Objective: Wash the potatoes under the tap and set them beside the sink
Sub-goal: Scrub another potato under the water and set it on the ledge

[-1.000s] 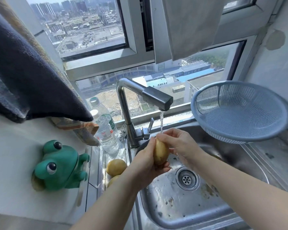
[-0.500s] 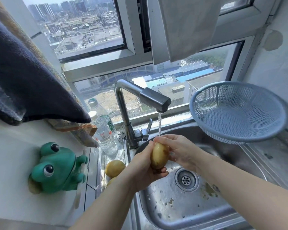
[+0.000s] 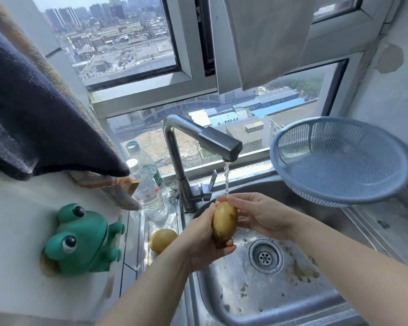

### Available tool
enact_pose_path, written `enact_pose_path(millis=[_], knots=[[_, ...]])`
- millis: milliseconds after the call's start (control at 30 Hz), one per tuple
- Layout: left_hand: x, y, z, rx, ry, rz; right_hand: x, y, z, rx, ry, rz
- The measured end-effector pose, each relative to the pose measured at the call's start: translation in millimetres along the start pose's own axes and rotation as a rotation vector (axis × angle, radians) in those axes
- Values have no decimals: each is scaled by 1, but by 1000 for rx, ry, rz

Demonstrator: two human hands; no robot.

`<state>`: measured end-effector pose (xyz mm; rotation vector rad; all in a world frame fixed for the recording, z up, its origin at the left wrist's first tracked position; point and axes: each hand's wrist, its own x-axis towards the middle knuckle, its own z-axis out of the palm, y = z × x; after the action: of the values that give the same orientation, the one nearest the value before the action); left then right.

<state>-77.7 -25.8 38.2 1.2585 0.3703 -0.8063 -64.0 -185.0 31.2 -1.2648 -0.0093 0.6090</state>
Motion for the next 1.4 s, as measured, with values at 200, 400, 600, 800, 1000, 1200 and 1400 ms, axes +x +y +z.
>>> enact_pose_path(millis=[200,400,600,800,1000,1200,1400], knots=[[7,1,-3,45,112,128,11,8,17,-279,161,-124],[10,-6,2,119,216,179,12,12,19,-261,247,-137],[10,-8,7,125,309,238,14,21,22,-447,298,-233],[8,-5,9,169,284,251,13,17,18,-246,244,-183],[8,-6,5,319,304,328,15,22,21,-216,277,-201],[10,-5,7,373,290,315,8,25,18,-208,241,-225],[12,-8,7,425,329,328,11,27,15,-225,290,-206]])
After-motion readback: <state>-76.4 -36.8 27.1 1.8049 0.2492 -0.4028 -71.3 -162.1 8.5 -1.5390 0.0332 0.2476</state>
